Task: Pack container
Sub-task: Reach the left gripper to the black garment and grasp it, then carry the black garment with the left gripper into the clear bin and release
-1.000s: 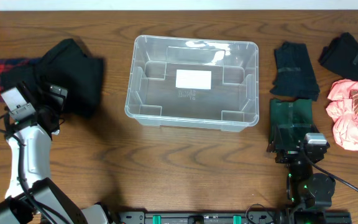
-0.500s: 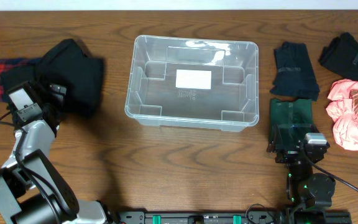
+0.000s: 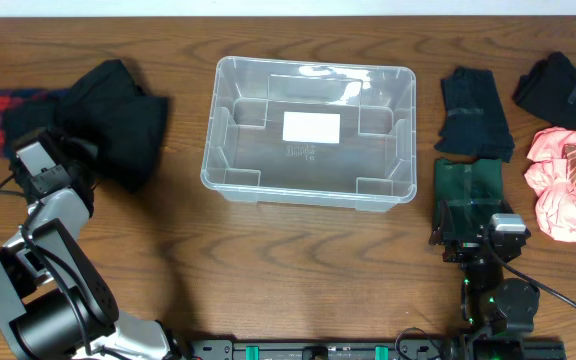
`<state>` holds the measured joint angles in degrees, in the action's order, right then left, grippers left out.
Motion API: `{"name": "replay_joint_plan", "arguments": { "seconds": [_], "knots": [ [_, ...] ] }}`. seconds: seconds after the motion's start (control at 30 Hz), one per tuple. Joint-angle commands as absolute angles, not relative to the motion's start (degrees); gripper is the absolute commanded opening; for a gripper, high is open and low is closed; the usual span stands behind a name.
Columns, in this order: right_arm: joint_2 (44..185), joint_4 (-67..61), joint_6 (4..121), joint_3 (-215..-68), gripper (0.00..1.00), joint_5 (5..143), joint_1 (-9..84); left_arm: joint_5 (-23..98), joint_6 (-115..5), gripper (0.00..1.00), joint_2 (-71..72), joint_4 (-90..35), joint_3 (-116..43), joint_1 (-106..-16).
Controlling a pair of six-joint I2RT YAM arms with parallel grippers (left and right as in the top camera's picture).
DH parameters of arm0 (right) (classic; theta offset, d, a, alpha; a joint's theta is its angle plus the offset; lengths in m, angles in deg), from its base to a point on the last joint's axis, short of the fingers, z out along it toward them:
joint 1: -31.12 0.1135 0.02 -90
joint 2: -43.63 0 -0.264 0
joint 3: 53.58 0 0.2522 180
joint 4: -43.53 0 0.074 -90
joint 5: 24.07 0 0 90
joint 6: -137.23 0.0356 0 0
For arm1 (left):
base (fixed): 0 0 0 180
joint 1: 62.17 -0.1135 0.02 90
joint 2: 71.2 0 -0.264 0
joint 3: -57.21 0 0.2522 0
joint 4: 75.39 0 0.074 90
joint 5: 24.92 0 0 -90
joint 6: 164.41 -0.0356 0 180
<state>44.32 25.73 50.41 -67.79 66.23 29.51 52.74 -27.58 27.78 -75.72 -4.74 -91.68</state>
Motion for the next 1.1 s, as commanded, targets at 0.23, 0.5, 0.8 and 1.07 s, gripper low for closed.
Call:
{"name": "replay_joint_plan", "arguments": {
  "seconds": [0.23, 0.5, 0.8, 1.07],
  "knots": [
    [44.0, 25.5, 49.8, -67.6, 0.99, 66.6, 30.1, 40.6, -27.8, 0.06, 20.1, -76.7, -4.6, -91.5],
    [44.0, 25.5, 49.8, -67.6, 0.99, 66.6, 30.1, 40.4, -29.0, 0.06, 6.5, -68.6, -4.6, -91.5],
    [44.0, 25.5, 49.8, -67.6, 0.99, 66.6, 30.1, 33.4, -24.6, 0.06, -3.3, -63.4, -4.6, -87.2],
    [44.0, 25.5, 49.8, -67.6, 0.99, 66.6, 30.1, 33.5, -19.6, 0.06, -7.8, -63.6, -4.6, -74.2]
  ]
}}
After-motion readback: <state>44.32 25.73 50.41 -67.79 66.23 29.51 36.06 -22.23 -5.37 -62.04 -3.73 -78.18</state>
